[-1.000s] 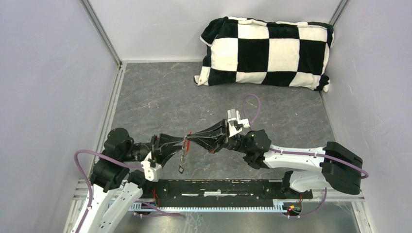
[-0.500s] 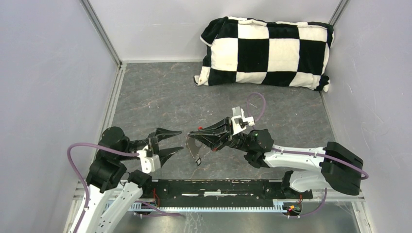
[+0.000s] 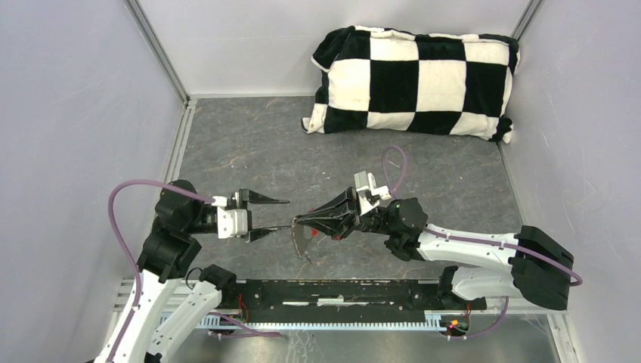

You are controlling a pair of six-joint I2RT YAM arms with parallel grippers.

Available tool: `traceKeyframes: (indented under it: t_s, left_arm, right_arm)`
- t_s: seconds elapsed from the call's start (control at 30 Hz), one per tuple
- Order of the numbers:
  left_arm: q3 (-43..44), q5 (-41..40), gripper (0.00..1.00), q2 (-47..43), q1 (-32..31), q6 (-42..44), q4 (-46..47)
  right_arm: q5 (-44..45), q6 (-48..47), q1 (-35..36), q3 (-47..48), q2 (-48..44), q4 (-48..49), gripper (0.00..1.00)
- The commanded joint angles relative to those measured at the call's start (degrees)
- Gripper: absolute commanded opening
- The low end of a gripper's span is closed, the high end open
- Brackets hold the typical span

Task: Put the keys on the keyring

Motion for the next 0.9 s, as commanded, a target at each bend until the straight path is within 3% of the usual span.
traceKeyframes:
  t_s: [0.0, 0.33, 0.87]
  left_arm:
    - [2.3, 7.4, 0.56, 2.5, -0.1, -4.6, -2.1]
    - [2.1, 7.6, 0.44, 2.3, -0.2, -2.5, -7.1]
    - [0.1, 3.4, 0.27, 3.5, -0.1, -5.9, -6.1]
  right_arm:
    - [-3.6, -4.4, -0.2, 4.5, -1.5, -5.0, 0.01]
    - [-3.7, -5.6, -0.4, 5.4, -1.8, -6.8, 0.01]
    - [-3.2, -6.4, -0.4, 6.6, -0.7, -6.9, 0.01]
